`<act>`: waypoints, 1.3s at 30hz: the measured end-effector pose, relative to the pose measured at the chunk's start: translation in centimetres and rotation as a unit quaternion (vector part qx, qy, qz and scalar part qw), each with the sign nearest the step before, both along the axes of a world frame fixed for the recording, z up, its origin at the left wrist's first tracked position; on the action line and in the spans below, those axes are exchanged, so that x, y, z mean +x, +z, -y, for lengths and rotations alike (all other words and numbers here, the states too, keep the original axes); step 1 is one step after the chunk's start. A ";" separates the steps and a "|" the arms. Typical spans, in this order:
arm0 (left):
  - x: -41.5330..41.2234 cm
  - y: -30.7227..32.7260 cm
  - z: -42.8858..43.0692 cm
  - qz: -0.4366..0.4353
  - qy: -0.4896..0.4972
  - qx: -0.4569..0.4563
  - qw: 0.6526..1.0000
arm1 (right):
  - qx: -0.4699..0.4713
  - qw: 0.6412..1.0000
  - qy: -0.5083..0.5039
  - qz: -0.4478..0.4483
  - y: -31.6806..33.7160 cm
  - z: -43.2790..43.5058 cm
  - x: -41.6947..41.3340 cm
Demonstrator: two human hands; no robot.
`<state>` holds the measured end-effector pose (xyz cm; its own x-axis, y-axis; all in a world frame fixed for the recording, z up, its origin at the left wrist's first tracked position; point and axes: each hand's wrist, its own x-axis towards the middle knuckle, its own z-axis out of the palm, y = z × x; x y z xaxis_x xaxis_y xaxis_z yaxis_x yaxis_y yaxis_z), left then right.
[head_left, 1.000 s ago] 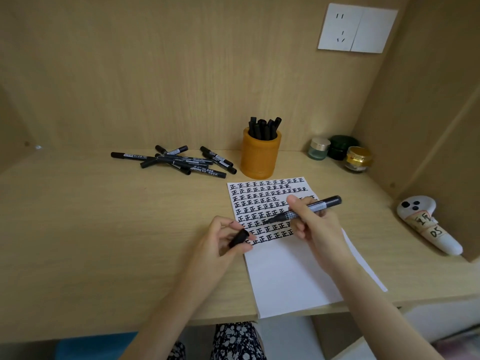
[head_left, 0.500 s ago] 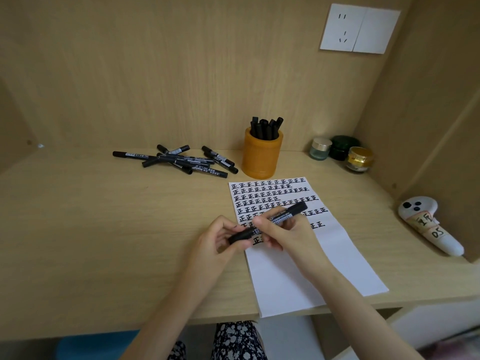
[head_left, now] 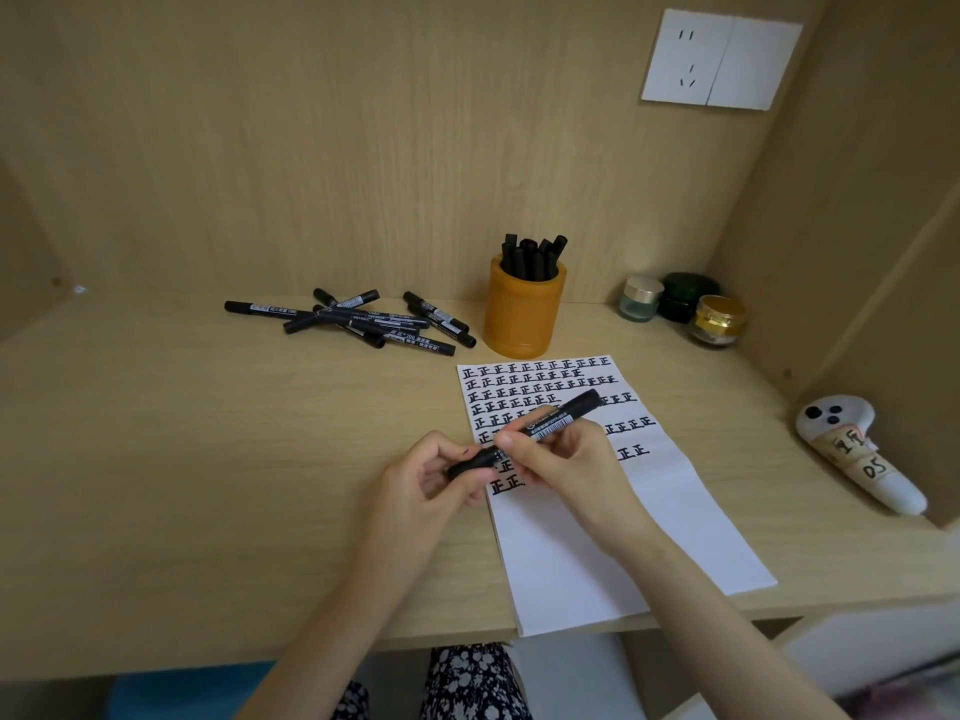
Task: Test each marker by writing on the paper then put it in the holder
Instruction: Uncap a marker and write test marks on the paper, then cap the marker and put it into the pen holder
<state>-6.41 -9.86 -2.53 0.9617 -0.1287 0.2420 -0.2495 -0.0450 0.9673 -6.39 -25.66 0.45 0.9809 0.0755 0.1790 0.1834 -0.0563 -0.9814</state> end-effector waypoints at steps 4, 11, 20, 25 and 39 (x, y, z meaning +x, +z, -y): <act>0.2 0.0 -0.2 -0.002 0.009 -0.003 1.000 | 0.008 1.000 -0.006 -0.018 -0.2 -0.5 0.2; 0.0 0.4 -0.3 -0.015 0.047 0.019 0.999 | -0.088 0.984 -0.152 -0.030 0.1 0.7 0.7; 0.9 2.5 0.7 0.029 0.033 0.037 0.998 | -0.394 0.850 -0.107 0.333 -0.7 1.7 2.5; 2.6 3.6 0.9 0.005 0.008 0.055 0.998 | -0.309 0.896 -0.137 0.287 0.5 2.3 4.6; 6.8 0.8 -0.5 -0.025 0.061 0.104 0.992 | -0.074 0.913 -0.330 0.229 7.8 5.6 16.7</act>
